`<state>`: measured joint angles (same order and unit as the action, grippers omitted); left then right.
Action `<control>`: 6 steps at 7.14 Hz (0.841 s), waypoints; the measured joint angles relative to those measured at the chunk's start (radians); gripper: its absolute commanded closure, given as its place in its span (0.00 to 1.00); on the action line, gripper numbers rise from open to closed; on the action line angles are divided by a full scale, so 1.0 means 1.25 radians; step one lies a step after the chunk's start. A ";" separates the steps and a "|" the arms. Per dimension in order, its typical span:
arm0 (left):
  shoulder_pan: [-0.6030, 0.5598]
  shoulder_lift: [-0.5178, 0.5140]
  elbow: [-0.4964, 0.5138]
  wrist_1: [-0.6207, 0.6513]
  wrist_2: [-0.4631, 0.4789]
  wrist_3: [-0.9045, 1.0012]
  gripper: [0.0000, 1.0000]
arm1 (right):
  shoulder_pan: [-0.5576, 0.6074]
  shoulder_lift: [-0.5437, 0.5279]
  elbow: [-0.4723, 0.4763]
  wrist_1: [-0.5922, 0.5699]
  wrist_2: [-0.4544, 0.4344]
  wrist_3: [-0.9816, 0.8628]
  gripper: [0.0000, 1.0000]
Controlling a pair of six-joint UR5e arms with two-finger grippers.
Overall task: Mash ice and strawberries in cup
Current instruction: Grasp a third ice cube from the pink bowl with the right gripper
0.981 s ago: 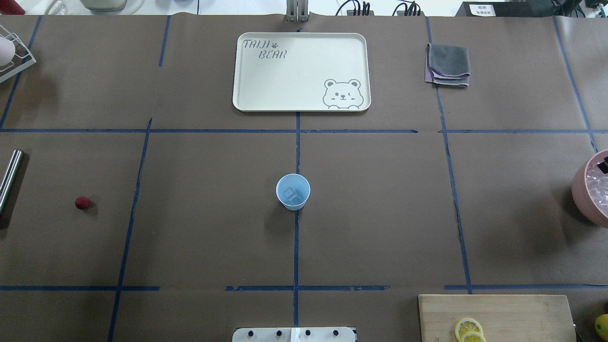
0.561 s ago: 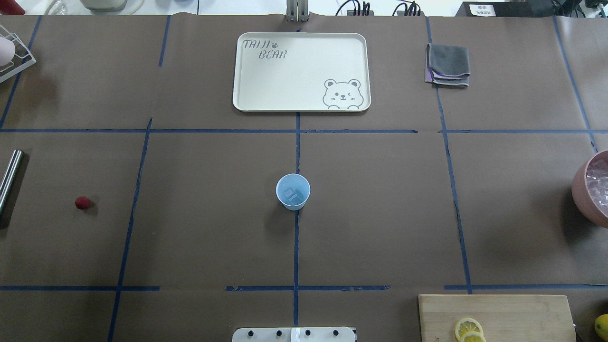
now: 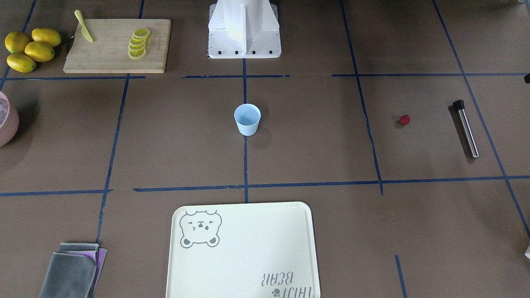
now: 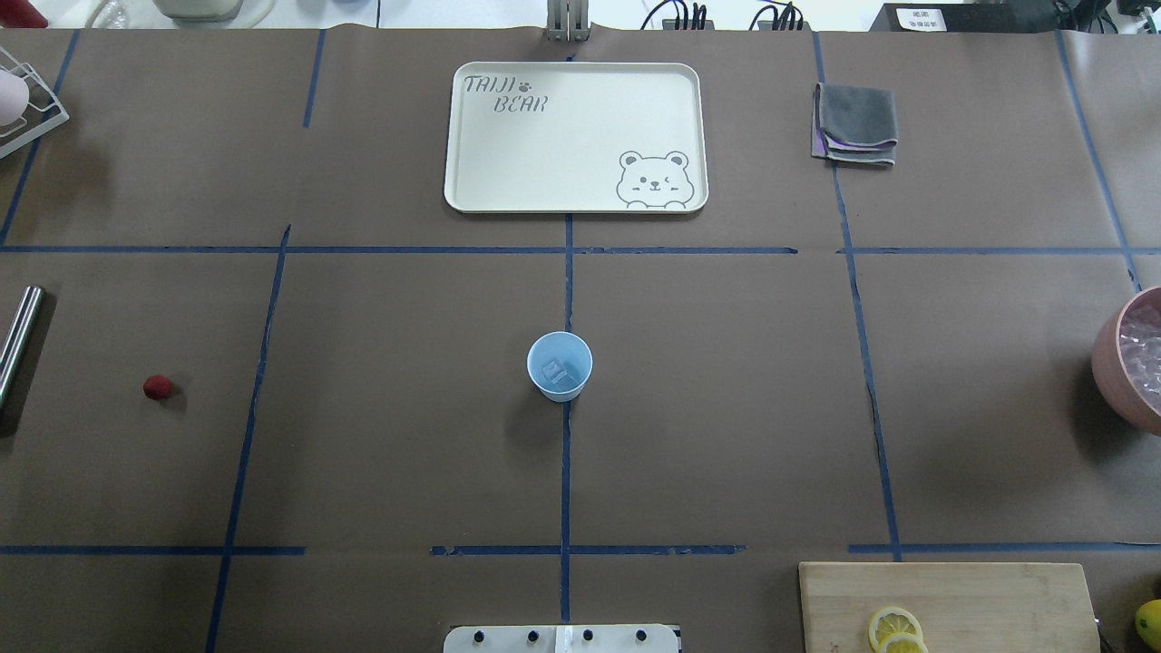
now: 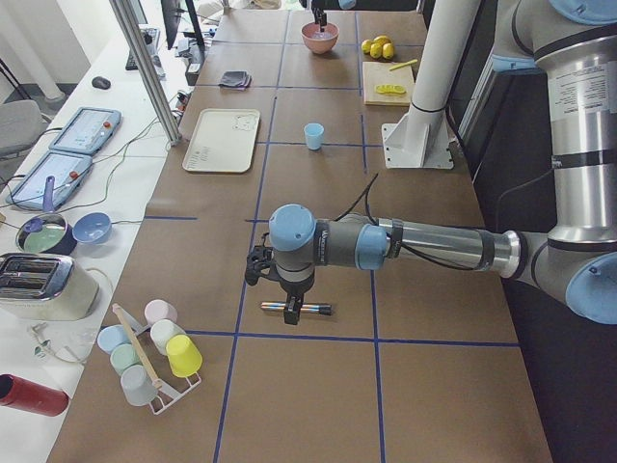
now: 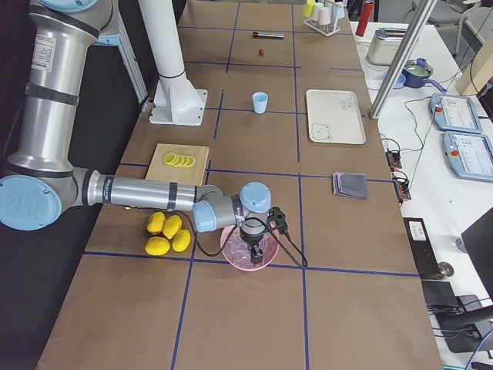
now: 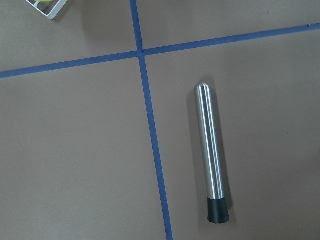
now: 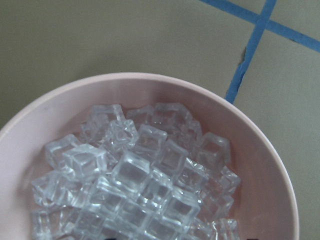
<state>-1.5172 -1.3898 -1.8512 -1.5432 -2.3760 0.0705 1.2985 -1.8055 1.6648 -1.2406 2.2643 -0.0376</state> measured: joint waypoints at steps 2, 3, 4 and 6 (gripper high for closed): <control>0.000 0.000 0.000 0.000 -0.006 0.000 0.00 | 0.000 -0.016 -0.001 0.001 -0.004 0.000 0.41; 0.000 0.000 0.000 0.000 -0.007 0.000 0.00 | -0.001 -0.018 -0.002 -0.001 -0.006 -0.001 0.66; -0.001 0.000 0.000 0.000 -0.007 0.000 0.00 | -0.001 -0.018 -0.002 -0.003 -0.007 -0.001 0.84; 0.000 0.000 0.000 -0.005 -0.008 0.000 0.00 | -0.001 -0.015 -0.003 -0.006 -0.007 -0.002 0.97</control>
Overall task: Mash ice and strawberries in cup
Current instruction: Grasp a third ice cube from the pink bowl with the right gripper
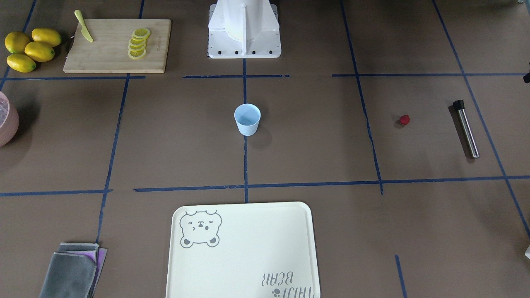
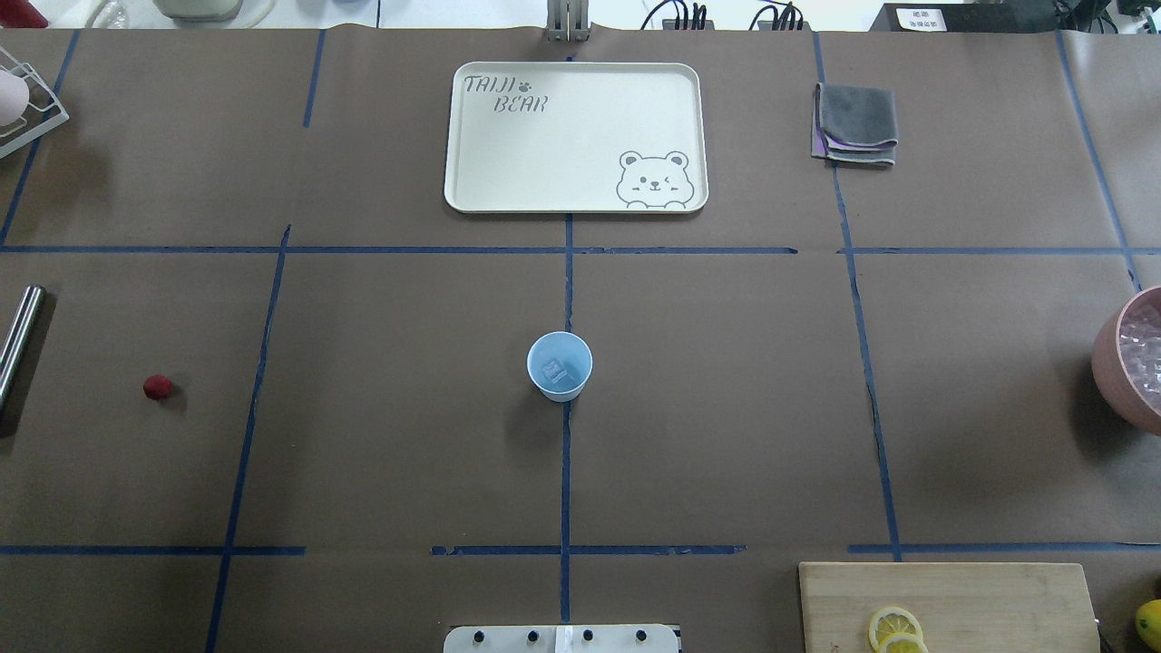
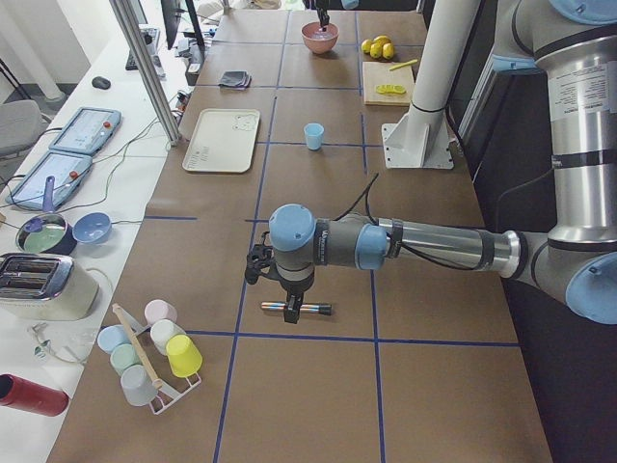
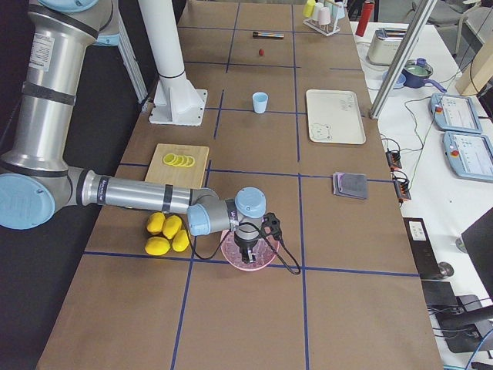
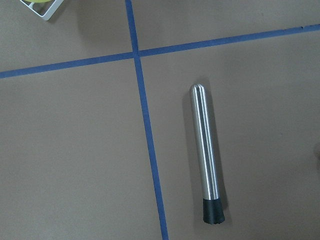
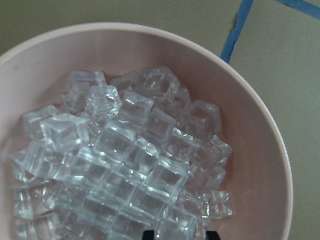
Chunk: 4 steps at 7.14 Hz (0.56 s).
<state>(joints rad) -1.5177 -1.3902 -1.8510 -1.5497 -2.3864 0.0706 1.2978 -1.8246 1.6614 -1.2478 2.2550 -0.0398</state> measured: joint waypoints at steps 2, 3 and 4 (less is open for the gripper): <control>0.000 0.000 0.000 -0.004 0.000 0.000 0.00 | 0.003 0.003 0.004 -0.001 0.002 -0.001 0.97; 0.000 0.000 0.000 -0.004 0.000 0.000 0.00 | 0.016 0.005 0.016 -0.003 0.006 -0.002 0.97; 0.000 0.000 0.001 -0.005 0.000 0.000 0.00 | 0.037 0.009 0.052 -0.029 0.010 -0.003 0.97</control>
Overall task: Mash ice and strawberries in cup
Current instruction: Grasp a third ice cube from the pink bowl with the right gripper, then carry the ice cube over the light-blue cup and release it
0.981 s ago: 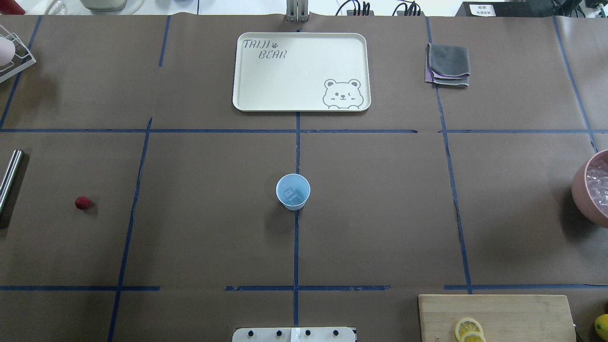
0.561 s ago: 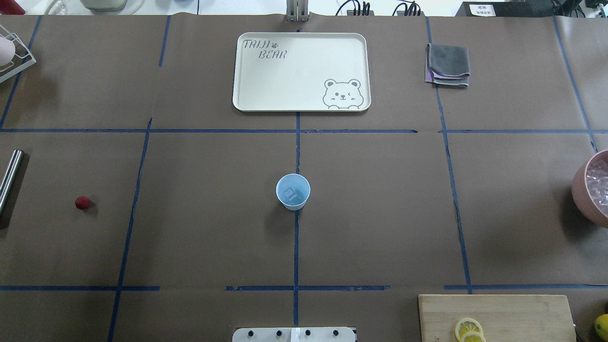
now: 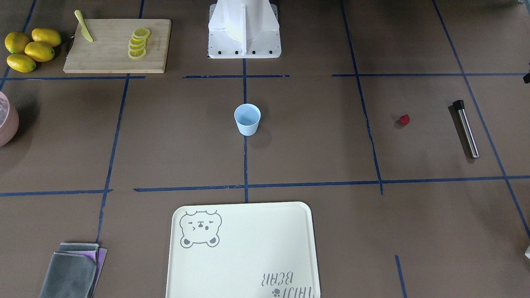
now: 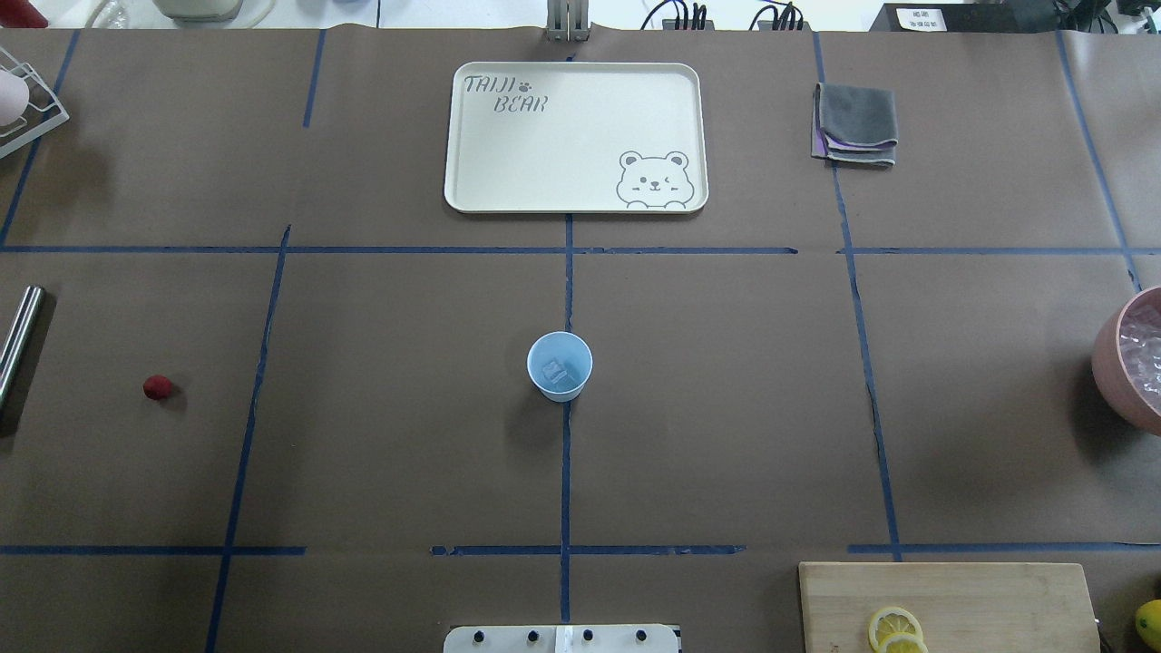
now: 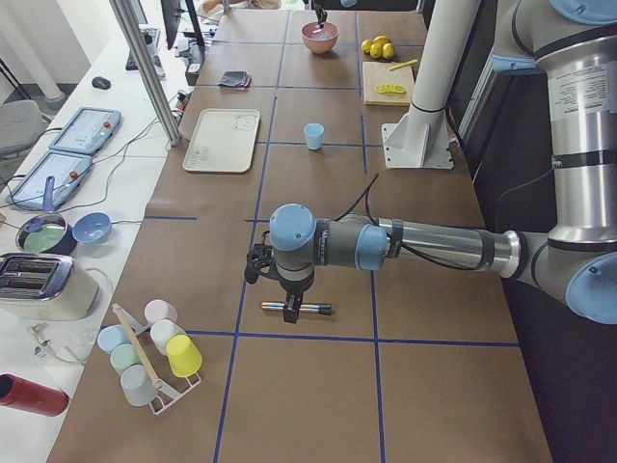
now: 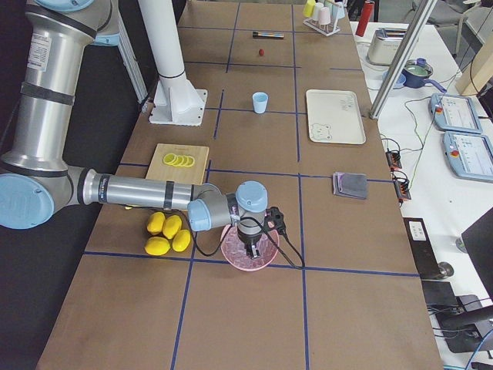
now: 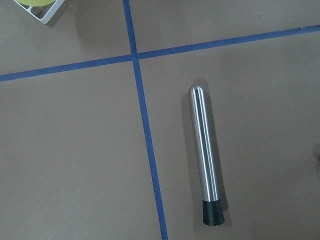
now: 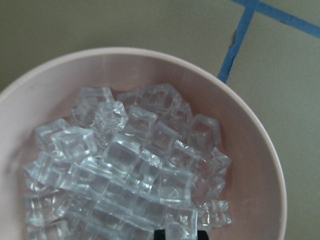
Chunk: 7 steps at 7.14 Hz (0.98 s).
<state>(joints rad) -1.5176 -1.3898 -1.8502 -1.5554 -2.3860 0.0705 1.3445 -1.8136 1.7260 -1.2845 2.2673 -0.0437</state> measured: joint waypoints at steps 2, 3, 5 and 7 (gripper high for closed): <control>0.000 0.000 0.000 0.001 -0.001 -0.001 0.00 | 0.028 0.060 0.141 -0.197 0.001 0.001 0.97; 0.000 0.000 0.001 0.001 0.000 -0.001 0.00 | 0.031 0.117 0.199 -0.297 0.003 0.019 0.98; 0.000 0.000 0.002 0.001 0.000 -0.001 0.00 | -0.014 0.232 0.243 -0.380 0.022 0.145 0.90; 0.000 0.000 0.002 0.000 0.001 -0.001 0.00 | -0.149 0.354 0.251 -0.392 -0.001 0.323 0.91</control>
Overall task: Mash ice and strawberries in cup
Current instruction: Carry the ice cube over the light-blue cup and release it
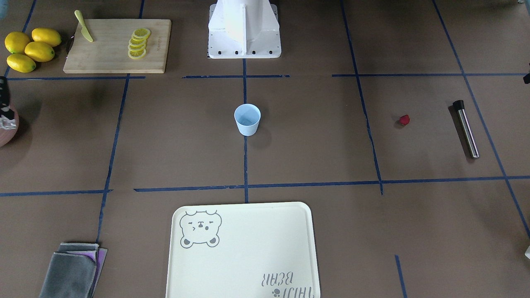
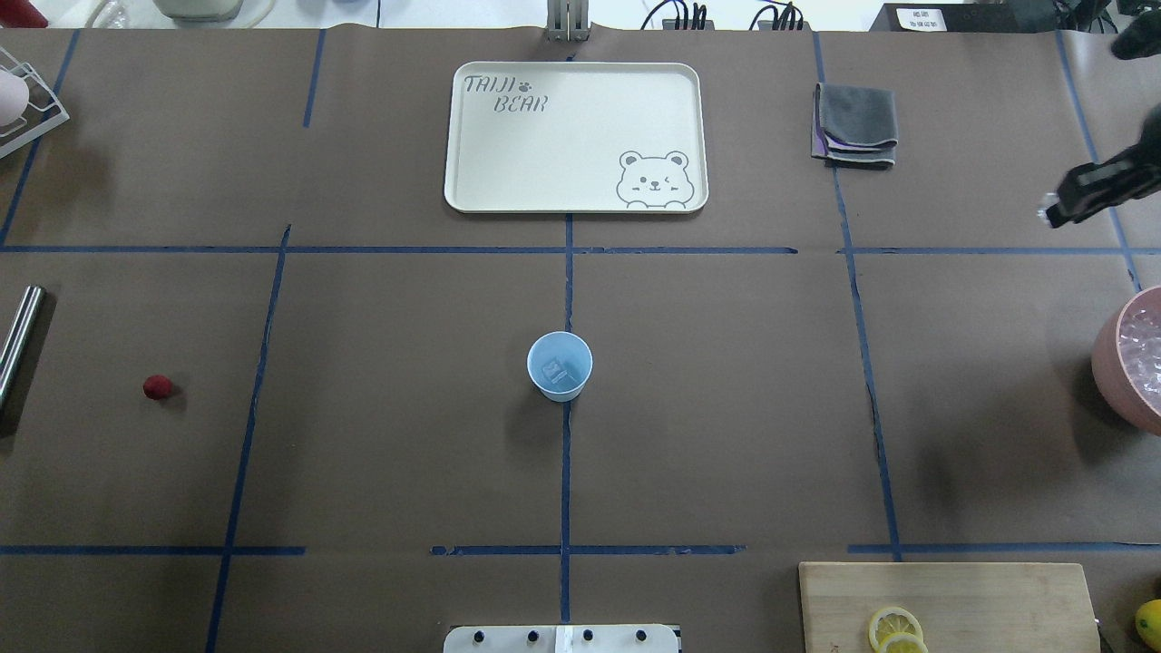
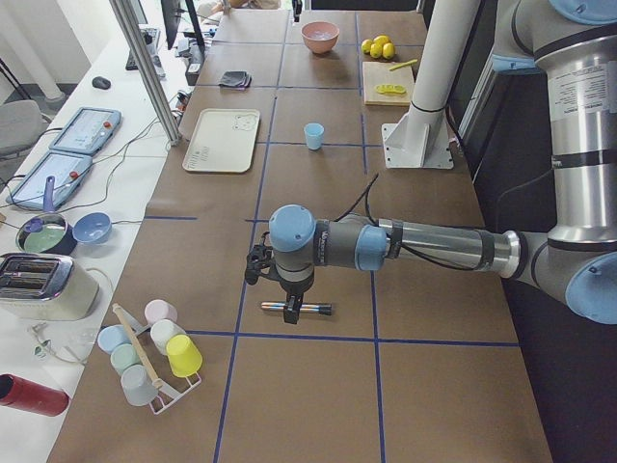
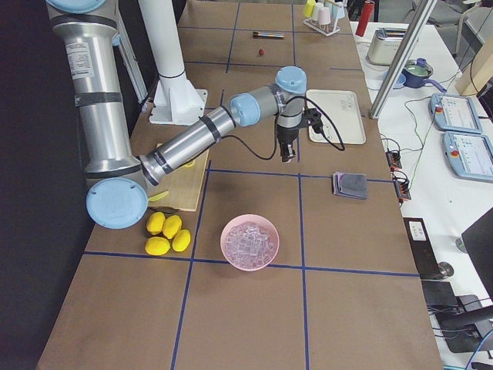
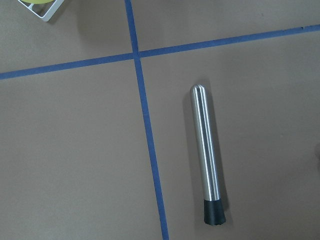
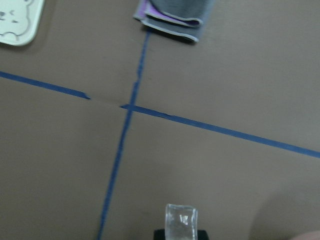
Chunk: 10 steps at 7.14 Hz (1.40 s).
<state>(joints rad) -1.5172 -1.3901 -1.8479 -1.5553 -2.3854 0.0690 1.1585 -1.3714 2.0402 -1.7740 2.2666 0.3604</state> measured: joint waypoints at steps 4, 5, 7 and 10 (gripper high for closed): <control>0.000 -0.001 0.000 0.001 0.000 0.000 0.00 | -0.250 0.279 -0.020 -0.067 -0.093 0.191 0.96; 0.000 -0.001 0.001 0.001 0.000 0.000 0.00 | -0.312 0.335 -0.033 -0.078 -0.137 0.261 0.96; 0.000 -0.001 0.002 0.001 0.000 0.000 0.00 | -0.430 0.473 -0.152 -0.081 -0.238 0.444 0.95; 0.001 -0.001 0.006 0.000 0.000 -0.001 0.00 | -0.543 0.572 -0.340 -0.007 -0.352 0.561 0.94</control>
<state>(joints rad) -1.5159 -1.3913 -1.8400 -1.5553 -2.3854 0.0680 0.4800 -0.6560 1.6146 -1.7826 1.8266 1.0612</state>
